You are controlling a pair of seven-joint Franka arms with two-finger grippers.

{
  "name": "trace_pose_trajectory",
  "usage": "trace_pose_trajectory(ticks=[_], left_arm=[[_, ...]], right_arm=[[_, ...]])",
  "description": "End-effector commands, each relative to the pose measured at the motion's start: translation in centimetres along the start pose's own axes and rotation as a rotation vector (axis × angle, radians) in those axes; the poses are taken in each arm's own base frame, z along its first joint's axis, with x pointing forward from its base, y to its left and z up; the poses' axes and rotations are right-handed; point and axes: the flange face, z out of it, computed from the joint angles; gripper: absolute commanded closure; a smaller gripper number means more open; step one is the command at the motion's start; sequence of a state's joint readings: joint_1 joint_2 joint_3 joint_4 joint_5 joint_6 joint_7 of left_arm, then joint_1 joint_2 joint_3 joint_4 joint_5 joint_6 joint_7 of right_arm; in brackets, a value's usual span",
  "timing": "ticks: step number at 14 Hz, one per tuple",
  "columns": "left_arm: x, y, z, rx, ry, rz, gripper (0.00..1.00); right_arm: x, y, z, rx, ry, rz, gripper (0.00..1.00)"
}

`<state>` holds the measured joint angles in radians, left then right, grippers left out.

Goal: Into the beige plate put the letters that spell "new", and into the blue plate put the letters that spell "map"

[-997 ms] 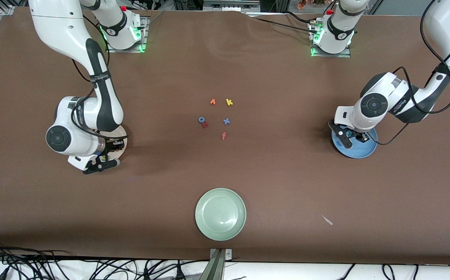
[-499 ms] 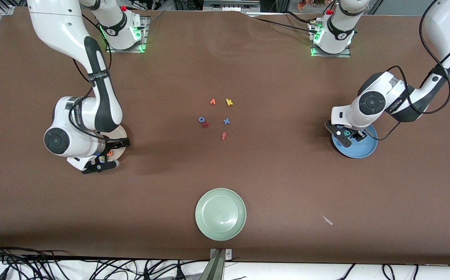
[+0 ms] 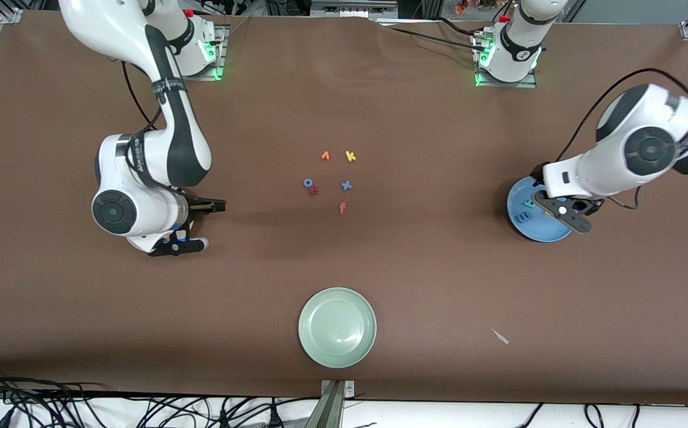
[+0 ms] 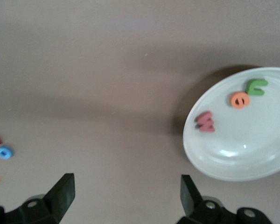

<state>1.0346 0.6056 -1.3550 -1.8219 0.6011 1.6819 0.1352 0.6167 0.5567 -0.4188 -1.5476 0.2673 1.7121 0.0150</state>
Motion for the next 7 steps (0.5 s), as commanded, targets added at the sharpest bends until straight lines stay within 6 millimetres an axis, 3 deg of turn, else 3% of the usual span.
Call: trace_pose_trajectory(ticks=[1, 3, 6, 7], left_arm=[[1.2, 0.8, -7.7, -0.045, 0.011, -0.059, 0.0], [1.6, 2.0, -11.0, -0.042, 0.014, -0.119, 0.0], [1.8, 4.9, -14.3, -0.021, 0.02, -0.21, 0.0], [1.5, 3.5, -14.3, -0.079, 0.02, -0.272, 0.0]], right_arm=[[-2.0, -0.5, -4.7, -0.026, 0.004, 0.004, 0.0], [-3.2, -0.1, -6.8, -0.01, 0.014, -0.007, 0.0], [-5.0, 0.2, -9.4, -0.014, 0.056, -0.03, 0.0], [-6.0, 0.8, -11.0, -0.01, 0.076, -0.045, 0.0]])
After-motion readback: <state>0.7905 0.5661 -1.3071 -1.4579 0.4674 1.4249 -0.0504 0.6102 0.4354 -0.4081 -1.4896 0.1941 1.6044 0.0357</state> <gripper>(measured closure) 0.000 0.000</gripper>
